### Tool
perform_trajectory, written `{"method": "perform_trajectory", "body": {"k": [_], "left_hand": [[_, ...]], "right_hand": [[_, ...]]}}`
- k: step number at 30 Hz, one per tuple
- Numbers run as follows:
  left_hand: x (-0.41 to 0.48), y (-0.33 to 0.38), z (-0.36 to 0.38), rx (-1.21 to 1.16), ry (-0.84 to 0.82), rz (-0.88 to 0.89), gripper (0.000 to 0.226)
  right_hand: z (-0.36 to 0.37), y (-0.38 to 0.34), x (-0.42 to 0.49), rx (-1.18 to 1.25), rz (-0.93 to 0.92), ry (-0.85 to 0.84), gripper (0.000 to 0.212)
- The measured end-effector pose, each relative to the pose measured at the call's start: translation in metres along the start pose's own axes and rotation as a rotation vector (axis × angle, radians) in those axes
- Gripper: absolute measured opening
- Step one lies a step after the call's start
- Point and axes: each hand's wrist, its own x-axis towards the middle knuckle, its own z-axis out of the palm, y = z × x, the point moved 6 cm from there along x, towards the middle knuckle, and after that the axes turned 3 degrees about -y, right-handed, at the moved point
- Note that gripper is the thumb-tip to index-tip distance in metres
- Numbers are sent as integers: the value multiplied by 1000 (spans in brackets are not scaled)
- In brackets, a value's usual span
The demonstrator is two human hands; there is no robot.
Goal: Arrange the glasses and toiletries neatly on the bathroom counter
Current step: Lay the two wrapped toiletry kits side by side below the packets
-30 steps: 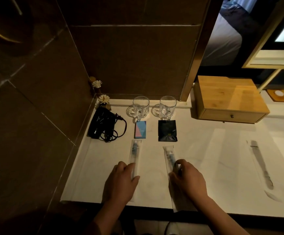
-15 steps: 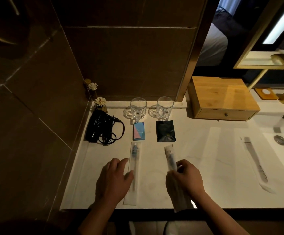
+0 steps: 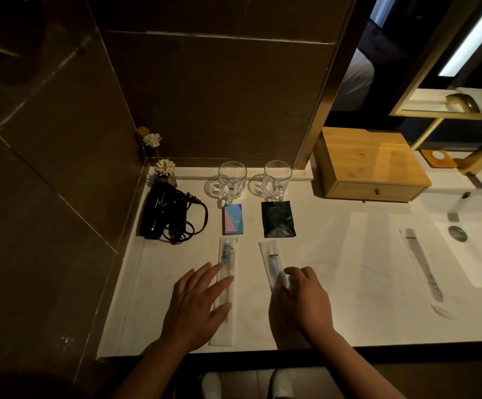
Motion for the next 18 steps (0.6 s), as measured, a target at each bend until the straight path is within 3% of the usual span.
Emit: {"method": "perform_trajectory", "body": {"k": [9,18], "left_hand": [[-1,-4,1,-12,-6,-28,59],[-2,-6,1,-38,8,-44,60]], "right_hand": [[14,-21,4,17,-63,-39,15],[22,-26,8,49,-68,-36,15]]}}
